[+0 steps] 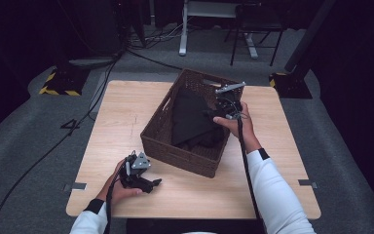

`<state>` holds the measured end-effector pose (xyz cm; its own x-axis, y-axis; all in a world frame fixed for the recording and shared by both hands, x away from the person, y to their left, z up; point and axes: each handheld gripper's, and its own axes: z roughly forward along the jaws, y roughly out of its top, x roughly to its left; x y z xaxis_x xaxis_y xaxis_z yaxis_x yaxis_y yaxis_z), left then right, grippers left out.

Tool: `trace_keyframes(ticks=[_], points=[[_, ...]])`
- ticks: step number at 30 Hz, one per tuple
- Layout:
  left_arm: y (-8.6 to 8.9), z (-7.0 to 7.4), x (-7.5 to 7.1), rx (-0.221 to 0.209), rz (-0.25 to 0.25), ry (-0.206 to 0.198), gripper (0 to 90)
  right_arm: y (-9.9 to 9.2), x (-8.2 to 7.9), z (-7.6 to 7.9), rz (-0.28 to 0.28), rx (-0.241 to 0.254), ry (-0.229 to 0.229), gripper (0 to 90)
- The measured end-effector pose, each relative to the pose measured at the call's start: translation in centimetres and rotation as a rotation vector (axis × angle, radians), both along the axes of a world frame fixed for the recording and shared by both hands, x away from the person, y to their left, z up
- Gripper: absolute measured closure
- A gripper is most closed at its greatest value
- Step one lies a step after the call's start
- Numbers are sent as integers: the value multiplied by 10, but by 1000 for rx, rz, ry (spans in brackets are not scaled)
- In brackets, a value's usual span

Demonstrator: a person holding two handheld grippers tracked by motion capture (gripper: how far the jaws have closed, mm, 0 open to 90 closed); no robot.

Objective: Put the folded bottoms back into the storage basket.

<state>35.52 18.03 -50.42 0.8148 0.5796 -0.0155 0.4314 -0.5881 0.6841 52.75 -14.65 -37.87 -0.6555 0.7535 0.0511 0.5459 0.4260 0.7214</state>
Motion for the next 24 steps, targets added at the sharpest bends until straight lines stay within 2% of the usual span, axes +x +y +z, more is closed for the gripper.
trace_keyframes(ticks=[8,13,16,24], points=[[0,0,0,-1,0,0,125,-5,-6,6,45,-2,-52,268],[0,0,0,-2,0,-1,125,-9,-13,13,60,-32,-96,260],[0,0,0,-2,0,-1,125,-13,-19,18,74,-33,-117,260],[0,0,0,-2,0,-1,125,-27,-32,25,91,-33,-143,264]])
